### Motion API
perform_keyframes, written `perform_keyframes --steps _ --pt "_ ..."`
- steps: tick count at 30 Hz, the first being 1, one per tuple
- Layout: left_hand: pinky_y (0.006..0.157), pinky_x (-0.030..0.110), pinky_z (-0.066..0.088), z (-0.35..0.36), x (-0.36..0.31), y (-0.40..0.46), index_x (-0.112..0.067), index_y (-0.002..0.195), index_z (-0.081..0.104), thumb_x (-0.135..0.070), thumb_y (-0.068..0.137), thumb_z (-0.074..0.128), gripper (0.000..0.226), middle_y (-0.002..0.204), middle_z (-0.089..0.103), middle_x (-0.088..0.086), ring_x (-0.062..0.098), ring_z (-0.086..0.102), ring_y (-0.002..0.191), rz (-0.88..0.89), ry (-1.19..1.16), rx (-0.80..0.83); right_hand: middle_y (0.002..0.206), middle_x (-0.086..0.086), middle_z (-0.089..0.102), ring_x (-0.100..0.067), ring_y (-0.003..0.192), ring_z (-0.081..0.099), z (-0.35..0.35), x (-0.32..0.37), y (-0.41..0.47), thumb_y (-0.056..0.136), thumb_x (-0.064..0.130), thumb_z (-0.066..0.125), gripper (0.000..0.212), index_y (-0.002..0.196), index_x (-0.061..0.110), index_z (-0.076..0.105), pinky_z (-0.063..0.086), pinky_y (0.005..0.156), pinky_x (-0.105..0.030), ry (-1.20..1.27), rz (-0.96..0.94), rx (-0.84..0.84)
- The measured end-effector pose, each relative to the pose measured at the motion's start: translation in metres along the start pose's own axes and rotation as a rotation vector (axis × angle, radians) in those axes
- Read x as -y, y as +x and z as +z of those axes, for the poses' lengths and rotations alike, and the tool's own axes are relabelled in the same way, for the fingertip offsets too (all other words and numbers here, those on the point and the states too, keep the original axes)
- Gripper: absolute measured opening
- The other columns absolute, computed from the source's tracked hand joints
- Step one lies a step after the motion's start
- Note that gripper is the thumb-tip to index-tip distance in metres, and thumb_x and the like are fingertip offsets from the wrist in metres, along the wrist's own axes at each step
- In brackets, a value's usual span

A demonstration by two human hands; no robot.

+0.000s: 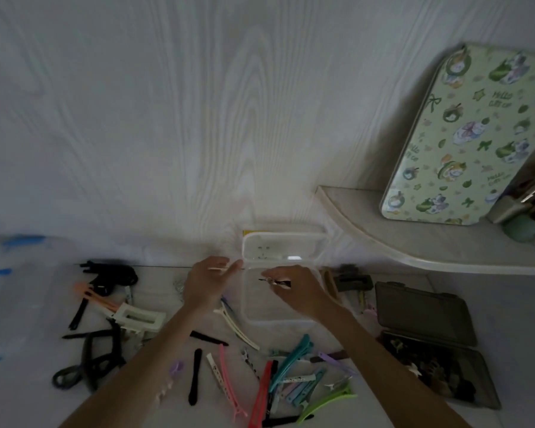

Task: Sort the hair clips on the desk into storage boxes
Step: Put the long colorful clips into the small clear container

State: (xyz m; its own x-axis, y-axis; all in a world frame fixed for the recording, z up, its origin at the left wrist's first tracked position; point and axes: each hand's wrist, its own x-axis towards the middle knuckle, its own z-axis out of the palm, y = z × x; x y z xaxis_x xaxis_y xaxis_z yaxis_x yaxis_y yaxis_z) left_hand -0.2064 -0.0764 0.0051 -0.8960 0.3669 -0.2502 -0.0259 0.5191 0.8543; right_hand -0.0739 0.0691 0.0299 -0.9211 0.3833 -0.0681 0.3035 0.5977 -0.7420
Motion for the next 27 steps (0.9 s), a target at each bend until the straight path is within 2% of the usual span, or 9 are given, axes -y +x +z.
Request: perform_keyframes --steps 3,5,9,12,16,18,21,23,27 --pt "0.074 0.026 0.047 -0.031 0.009 0.001 -0.027 0.096 0.069 -0.034 0.086 0.062 0.014 0.100 0.070 -0.004 0.013 0.065 0.089 0.111 0.257 -0.082 0.121 0.004 0.063 -0.011 0.114 0.056 0.009 -0.012 -0.001 0.086 0.009 0.059 0.033 0.117 0.020 0.063 0.035 0.095 -0.010 -0.056 0.030 0.012" --pt "0.081 0.028 0.046 -0.044 0.015 0.007 -0.028 0.106 0.068 -0.016 0.093 0.049 0.025 0.113 0.067 -0.002 0.017 0.062 0.102 0.218 0.455 -0.091 0.119 0.005 0.063 -0.010 0.113 0.056 0.012 -0.020 -0.010 0.086 0.010 0.059 0.032 0.116 0.023 0.062 0.032 0.095 -0.008 -0.066 -0.004 -0.011" --pt "0.099 0.029 0.040 -0.047 0.018 0.017 -0.022 0.130 0.053 -0.010 0.091 0.050 0.041 0.134 0.054 0.005 0.021 0.051 0.122 0.365 0.751 0.189 0.102 0.009 0.065 -0.004 0.098 0.053 0.014 -0.020 -0.037 0.086 0.017 0.056 0.023 0.104 0.028 0.066 0.036 0.087 -0.007 -0.219 -0.189 -0.162" --pt "0.102 0.031 0.038 -0.036 0.020 0.025 -0.020 0.139 0.039 -0.016 0.090 0.054 0.052 0.143 0.043 0.000 0.018 0.040 0.131 0.453 0.931 0.346 0.088 0.010 0.065 -0.001 0.085 0.053 0.011 -0.013 -0.059 0.085 0.021 0.055 0.016 0.095 0.026 0.067 0.044 0.074 -0.011 -0.309 -0.320 -0.190" --pt "0.094 0.036 0.044 -0.029 0.030 0.030 -0.016 0.129 0.050 -0.019 0.087 0.057 0.043 0.138 0.045 0.002 0.022 0.037 0.131 0.513 1.068 0.304 0.087 0.011 0.066 0.000 0.079 0.053 0.015 -0.029 -0.085 0.078 0.011 0.061 0.025 0.096 0.028 0.066 0.044 0.062 -0.012 -0.405 -0.309 -0.033" --pt "0.089 0.035 0.045 -0.027 0.034 0.030 -0.016 0.119 0.057 -0.022 0.086 0.058 0.034 0.131 0.051 0.005 0.025 0.045 0.124 0.546 1.075 0.243 0.098 0.010 0.067 -0.003 0.088 0.058 0.020 -0.043 -0.096 0.076 0.008 0.061 0.034 0.103 0.028 0.065 0.045 0.072 -0.009 -0.415 -0.263 0.032" --pt "0.085 0.032 0.045 -0.030 0.032 0.029 -0.020 0.116 0.060 -0.032 0.089 0.054 0.030 0.124 0.056 0.002 0.023 0.050 0.117 0.513 1.179 0.206 0.117 0.008 0.063 -0.007 0.109 0.053 0.030 -0.063 -0.106 0.073 0.020 0.068 0.047 0.117 0.030 0.057 0.046 0.090 -0.022 -0.462 -0.255 0.052" --pt "0.082 0.034 0.047 -0.032 0.030 0.028 -0.020 0.110 0.064 -0.028 0.091 0.051 0.024 0.115 0.060 0.003 0.023 0.054 0.110 0.475 1.191 0.181 0.113 0.010 0.064 -0.005 0.106 0.054 0.036 -0.070 -0.107 0.071 0.030 0.066 0.042 0.112 0.034 0.060 0.049 0.087 -0.025 -0.506 -0.260 0.040" --pt "0.078 0.031 0.047 -0.034 0.033 0.024 -0.017 0.103 0.064 -0.024 0.093 0.048 0.020 0.108 0.064 0.002 0.021 0.060 0.101 0.474 1.204 0.165 0.090 0.014 0.063 -0.002 0.084 0.053 0.049 -0.070 -0.099 0.067 0.030 0.065 0.029 0.095 0.036 0.069 0.048 0.067 -0.014 -0.490 -0.145 -0.035"
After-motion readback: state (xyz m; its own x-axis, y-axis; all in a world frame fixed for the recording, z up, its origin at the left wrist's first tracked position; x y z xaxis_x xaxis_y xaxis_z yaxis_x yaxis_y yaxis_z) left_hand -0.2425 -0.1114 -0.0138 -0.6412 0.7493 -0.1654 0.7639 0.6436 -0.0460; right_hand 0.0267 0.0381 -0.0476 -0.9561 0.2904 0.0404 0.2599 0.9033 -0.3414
